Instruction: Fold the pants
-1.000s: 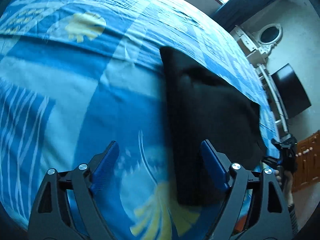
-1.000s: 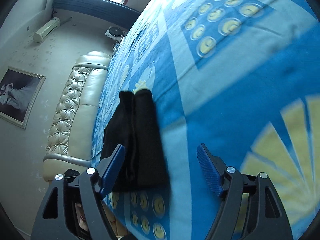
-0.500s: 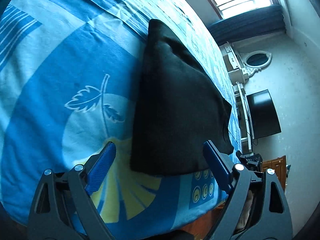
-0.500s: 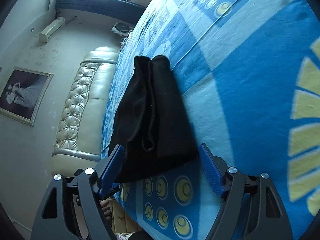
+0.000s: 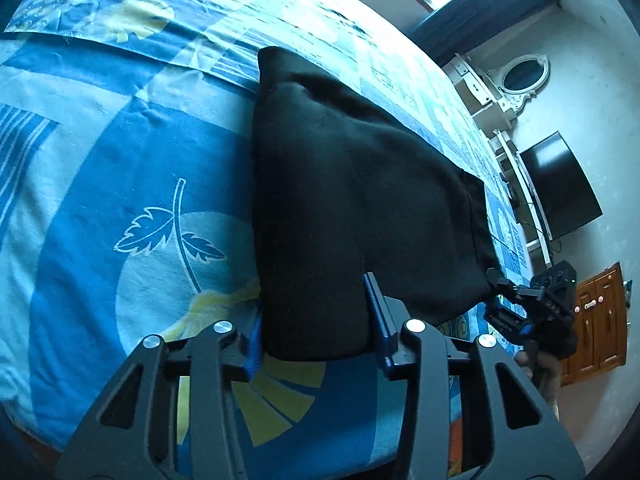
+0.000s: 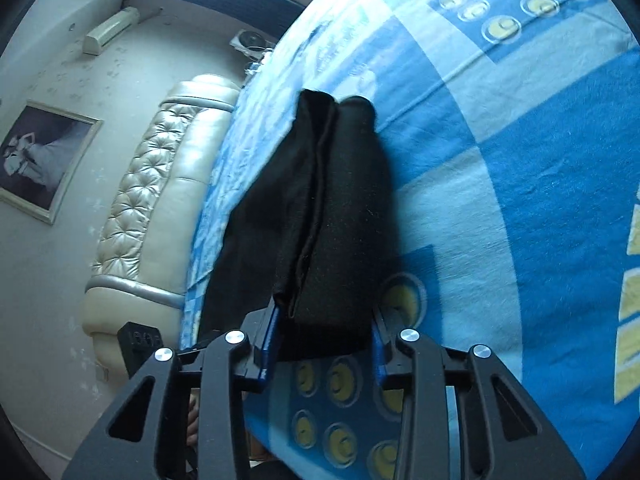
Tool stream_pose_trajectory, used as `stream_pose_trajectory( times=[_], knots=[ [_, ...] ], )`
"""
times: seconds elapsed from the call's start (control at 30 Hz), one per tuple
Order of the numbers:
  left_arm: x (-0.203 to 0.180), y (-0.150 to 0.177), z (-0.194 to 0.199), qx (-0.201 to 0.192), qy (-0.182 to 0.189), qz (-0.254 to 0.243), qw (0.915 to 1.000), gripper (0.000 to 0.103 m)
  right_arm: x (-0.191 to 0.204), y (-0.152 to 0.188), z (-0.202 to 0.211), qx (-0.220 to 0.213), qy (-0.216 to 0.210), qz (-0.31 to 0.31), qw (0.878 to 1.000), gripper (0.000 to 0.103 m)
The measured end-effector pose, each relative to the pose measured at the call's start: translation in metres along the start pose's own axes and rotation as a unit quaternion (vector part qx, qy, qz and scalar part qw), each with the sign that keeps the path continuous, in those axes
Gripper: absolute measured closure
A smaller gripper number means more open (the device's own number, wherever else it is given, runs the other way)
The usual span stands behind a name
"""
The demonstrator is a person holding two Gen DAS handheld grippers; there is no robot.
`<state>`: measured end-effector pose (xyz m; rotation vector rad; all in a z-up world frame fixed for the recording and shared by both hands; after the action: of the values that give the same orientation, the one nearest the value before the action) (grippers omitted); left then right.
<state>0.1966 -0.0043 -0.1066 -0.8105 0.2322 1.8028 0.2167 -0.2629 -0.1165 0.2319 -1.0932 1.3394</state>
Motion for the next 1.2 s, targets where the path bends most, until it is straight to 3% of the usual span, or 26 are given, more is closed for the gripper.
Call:
stream_pose_trajectory(
  times=[0.17, 0.4, 1.07, 1.2],
  knots=[
    [0.004, 0.009, 0.011, 0.013, -0.007, -0.002, 0.9999, 0.063, 0.012, 0.013, 0.008, 0.007, -0.016, 0.002, 1.000, 0.068],
    [0.021, 0.012, 0.000, 0.025, -0.003, 0.005, 0.9997, 0.059, -0.017, 0.040, -0.006, 0.017, -0.023, -0.033, 0.999, 0.068],
    [0.026, 0.019, 0.001, 0.019, 0.012, -0.005, 0.9997, 0.054, -0.026, 0.047, 0.002, 0.005, -0.038, -0.033, 0.999, 0.069],
    [0.029, 0.018, 0.000, 0.021, 0.020, 0.005, 0.9996, 0.048, -0.026, 0.046, 0.002, 0.003, -0.041, -0.034, 0.999, 0.068]
  ],
)
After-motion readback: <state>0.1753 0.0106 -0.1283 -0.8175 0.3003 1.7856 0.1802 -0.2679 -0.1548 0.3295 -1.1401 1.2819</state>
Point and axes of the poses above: each gripper's, at about its wrist camera, not at the fingertips, and z roughly against the way its jaws point, x to its left, y to its underside, the point moved 10 cm from there along -z, roughly the way its jaws point, and after that the axes turned 15 degrees about z, right-handed, at the moved point
